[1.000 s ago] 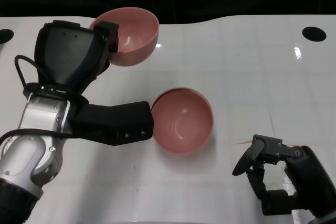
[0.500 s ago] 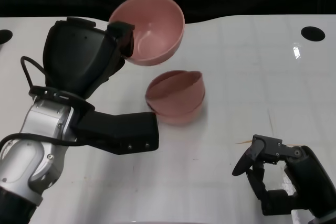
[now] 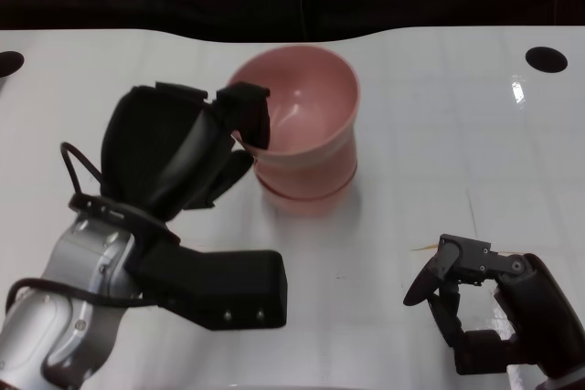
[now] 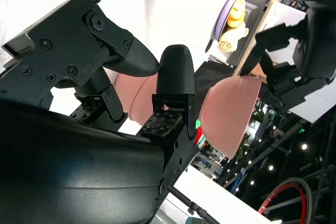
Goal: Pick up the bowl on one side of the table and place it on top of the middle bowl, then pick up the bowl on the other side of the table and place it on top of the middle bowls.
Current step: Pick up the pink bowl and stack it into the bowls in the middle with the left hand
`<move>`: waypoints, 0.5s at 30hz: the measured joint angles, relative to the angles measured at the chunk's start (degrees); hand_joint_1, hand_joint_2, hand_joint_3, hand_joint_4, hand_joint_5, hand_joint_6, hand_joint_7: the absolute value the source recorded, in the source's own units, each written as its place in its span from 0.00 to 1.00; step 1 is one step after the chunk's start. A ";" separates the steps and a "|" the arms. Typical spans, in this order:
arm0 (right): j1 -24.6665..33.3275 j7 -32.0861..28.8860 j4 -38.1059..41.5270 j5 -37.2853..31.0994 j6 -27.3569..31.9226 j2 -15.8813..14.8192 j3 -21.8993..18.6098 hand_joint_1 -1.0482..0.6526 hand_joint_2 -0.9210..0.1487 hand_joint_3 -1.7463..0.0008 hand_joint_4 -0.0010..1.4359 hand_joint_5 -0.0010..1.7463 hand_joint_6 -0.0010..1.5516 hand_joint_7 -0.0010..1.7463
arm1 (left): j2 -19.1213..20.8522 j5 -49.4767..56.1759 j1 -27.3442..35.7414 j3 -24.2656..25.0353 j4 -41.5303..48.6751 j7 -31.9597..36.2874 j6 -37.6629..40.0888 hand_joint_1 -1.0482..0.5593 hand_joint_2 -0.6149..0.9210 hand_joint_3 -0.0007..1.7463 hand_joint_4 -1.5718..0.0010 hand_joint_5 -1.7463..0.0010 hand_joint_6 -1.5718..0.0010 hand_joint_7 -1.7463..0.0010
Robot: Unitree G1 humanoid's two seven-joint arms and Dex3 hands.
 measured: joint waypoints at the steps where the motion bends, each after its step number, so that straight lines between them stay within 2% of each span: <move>1: -0.01 0.00 0.00 0.01 0.00 0.00 0.00 0.49 0.48 0.25 0.61 1.00 0.52 0.78 | -0.37 -0.04 0.31 -0.13 -0.05 -0.32 -0.08 0.47 0.81 0.41 0.41 0.00 0.46 0.37; 2: -0.04 0.01 0.01 0.01 0.00 0.01 0.01 0.49 0.48 0.26 0.61 1.00 0.52 0.78 | -0.57 -0.04 0.57 -0.22 -0.06 -0.47 -0.13 0.47 0.81 0.40 0.41 0.00 0.44 0.40; 3: -0.05 0.00 0.00 0.01 0.00 0.01 0.00 0.49 0.48 0.26 0.61 1.00 0.52 0.78 | -0.75 -0.03 0.79 -0.30 -0.05 -0.50 -0.16 0.48 0.81 0.41 0.40 0.00 0.46 0.32; 4: -0.06 -0.01 0.01 0.00 0.00 0.01 0.00 0.49 0.48 0.26 0.61 1.00 0.52 0.78 | -1.01 -0.03 0.84 -0.40 0.07 -0.50 -0.26 0.48 0.79 0.42 0.40 0.00 0.53 0.17; 5: -0.07 -0.01 0.01 -0.03 0.00 0.03 0.00 0.49 0.48 0.26 0.61 1.00 0.52 0.78 | -1.30 -0.02 0.84 -0.47 0.24 -0.50 -0.37 0.49 0.79 0.43 0.40 0.00 0.55 0.11; 7: -0.10 -0.03 0.00 -0.05 0.01 0.14 0.01 0.49 0.48 0.26 0.61 1.00 0.52 0.79 | -1.99 -0.03 0.64 -0.62 1.73 -0.40 -0.96 0.49 0.79 0.43 0.40 0.00 0.53 0.18; 11: -0.13 -0.03 0.00 -0.04 0.33 0.24 0.03 0.49 0.47 0.26 0.61 1.00 0.52 0.79 | -2.88 -0.06 0.00 -0.76 5.96 -0.19 -1.75 0.50 0.79 0.47 0.40 0.00 0.52 0.17; 15: -0.17 -0.01 0.00 -0.02 0.40 0.30 0.05 0.49 0.47 0.26 0.62 1.00 0.52 0.79 | -3.91 0.09 -2.31 -1.15 9.94 -0.08 -1.77 0.51 0.76 0.49 0.41 0.00 0.50 0.24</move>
